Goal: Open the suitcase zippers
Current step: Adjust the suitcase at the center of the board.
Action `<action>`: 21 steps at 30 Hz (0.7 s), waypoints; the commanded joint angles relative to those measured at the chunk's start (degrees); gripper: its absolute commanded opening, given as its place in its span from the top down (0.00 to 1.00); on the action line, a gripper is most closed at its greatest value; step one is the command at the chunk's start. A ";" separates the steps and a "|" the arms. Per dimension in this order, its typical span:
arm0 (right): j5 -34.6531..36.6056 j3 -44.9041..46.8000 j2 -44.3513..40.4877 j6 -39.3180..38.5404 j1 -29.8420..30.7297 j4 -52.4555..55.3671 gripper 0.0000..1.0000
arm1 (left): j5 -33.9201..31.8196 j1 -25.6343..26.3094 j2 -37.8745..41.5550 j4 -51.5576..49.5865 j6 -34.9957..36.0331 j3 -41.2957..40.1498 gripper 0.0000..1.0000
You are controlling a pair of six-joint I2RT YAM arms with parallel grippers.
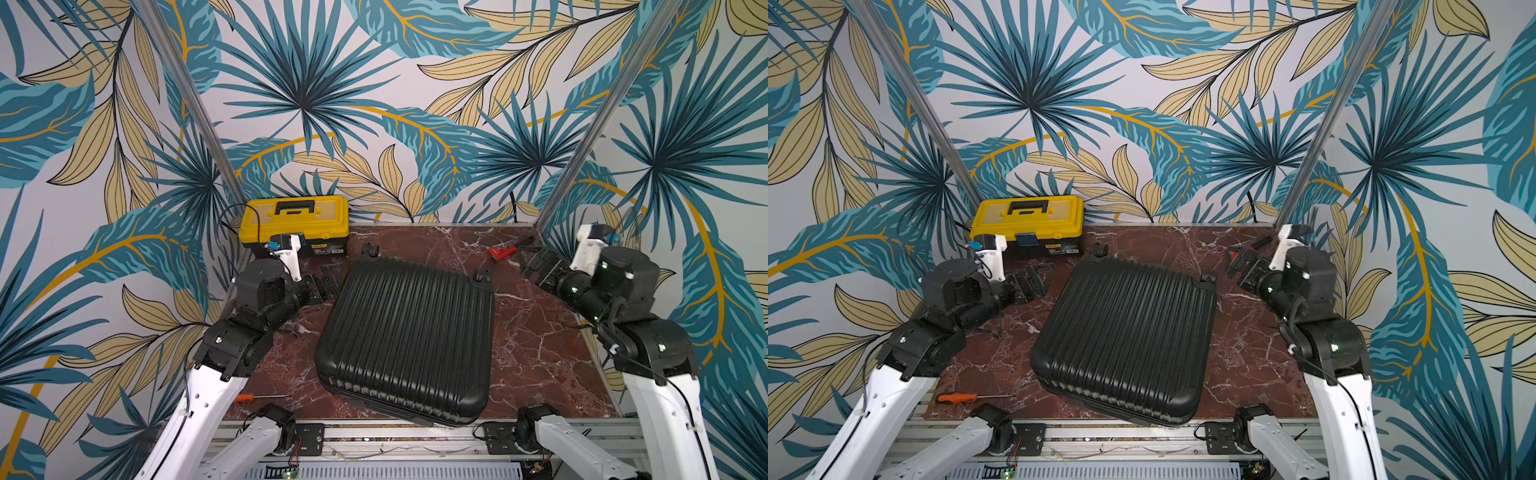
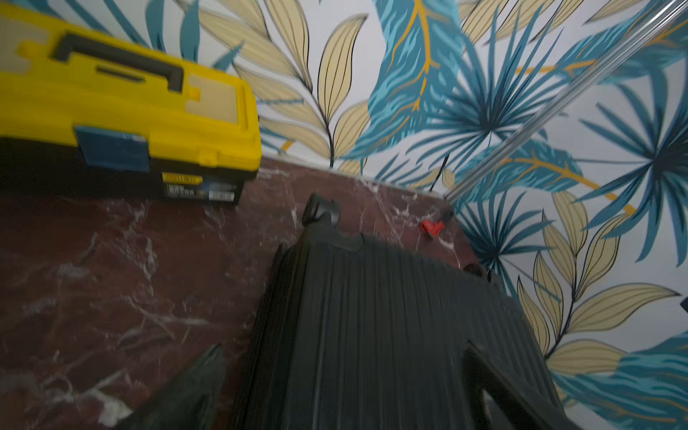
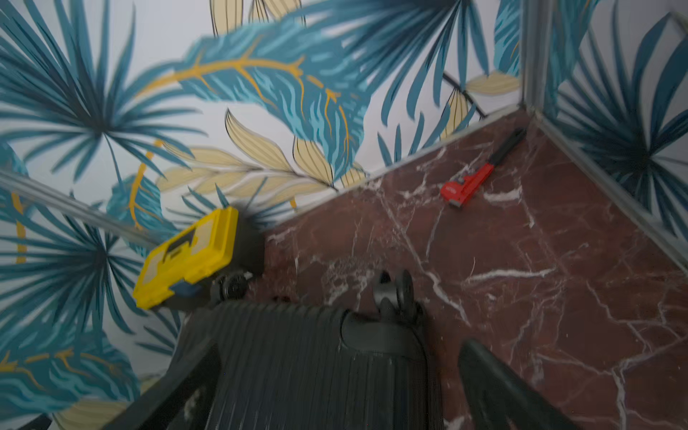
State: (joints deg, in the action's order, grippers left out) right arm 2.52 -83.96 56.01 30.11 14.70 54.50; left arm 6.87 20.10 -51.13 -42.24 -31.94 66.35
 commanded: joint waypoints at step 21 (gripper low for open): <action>-2.34 14.58 6.87 10.14 19.16 8.28 0.00 | 25.35 4.15 -7.32 -10.96 -0.19 -5.56 0.01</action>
State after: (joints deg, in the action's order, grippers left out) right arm 1.61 -70.43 61.25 40.32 34.11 68.79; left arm 21.43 21.82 -59.55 -54.83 -31.64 61.08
